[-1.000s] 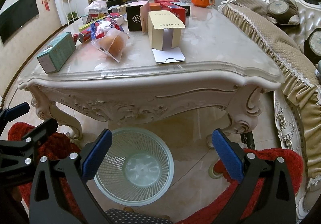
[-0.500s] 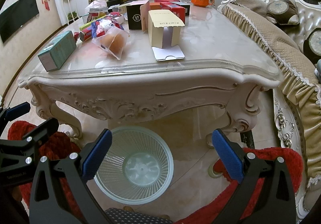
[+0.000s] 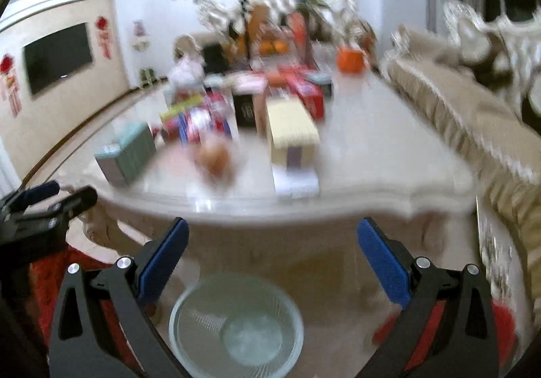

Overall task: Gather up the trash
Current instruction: 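Grasp the cream KIMTRUE box with the right tool while the left tool grasps the teal mosquito-liquid box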

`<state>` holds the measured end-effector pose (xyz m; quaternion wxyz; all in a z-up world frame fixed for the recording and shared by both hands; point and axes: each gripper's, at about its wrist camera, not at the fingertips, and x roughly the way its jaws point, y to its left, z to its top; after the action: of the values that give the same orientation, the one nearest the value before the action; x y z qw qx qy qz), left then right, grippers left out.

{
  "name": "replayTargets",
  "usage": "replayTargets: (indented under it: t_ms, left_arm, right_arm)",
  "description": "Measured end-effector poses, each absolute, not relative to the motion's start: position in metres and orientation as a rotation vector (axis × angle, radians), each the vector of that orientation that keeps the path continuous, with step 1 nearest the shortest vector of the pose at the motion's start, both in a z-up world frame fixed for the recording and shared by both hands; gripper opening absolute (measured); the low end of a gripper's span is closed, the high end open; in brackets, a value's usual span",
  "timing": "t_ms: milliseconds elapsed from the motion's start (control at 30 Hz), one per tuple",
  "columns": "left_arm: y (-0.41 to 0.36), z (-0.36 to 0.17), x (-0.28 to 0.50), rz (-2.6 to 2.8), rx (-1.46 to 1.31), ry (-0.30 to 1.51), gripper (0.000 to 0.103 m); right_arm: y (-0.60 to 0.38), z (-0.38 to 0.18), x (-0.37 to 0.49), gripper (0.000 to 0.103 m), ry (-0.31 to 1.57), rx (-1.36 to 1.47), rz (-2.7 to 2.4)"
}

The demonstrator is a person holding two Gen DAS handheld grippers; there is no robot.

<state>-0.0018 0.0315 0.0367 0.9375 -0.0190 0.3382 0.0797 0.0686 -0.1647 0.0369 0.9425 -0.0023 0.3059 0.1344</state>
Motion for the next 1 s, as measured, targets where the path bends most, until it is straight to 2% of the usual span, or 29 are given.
replayTargets:
  t_ms: [133,467,533,600,633,667,833,1000]
  left_arm:
    - [0.037,0.037,0.043,0.203,-0.013,0.692,0.097]
    - [0.057,0.012,0.11,0.252,-0.046,0.738,0.096]
    - [0.06,0.007,0.116,0.248,-0.058,0.747,0.088]
    - [0.067,-0.001,0.12,0.207,-0.109,0.775,0.048]
    - [0.071,-0.003,0.119,0.193,-0.129,0.766,0.048]
    - [0.07,-0.003,0.117,0.2,-0.121,0.768,0.047]
    - [0.079,0.003,0.109,0.213,-0.122,0.76,0.047]
    - [0.077,0.04,0.064,0.106,-0.132,0.688,0.047]
  right_arm:
    - [-0.166,0.052,0.115,0.096,0.558,-0.056,0.29]
    - [-0.159,0.015,0.21,0.095,0.74,-0.098,0.331]
    - [-0.154,0.01,0.218,0.094,0.764,-0.116,0.344]
    - [-0.15,0.005,0.224,0.074,0.788,-0.148,0.344]
    - [-0.148,0.001,0.226,0.051,0.808,-0.153,0.355]
    - [-0.15,0.001,0.227,0.046,0.811,-0.124,0.376]
    - [-0.165,0.013,0.22,0.046,0.796,-0.051,0.367]
    - [-0.196,0.052,0.171,0.046,0.731,0.079,0.452]
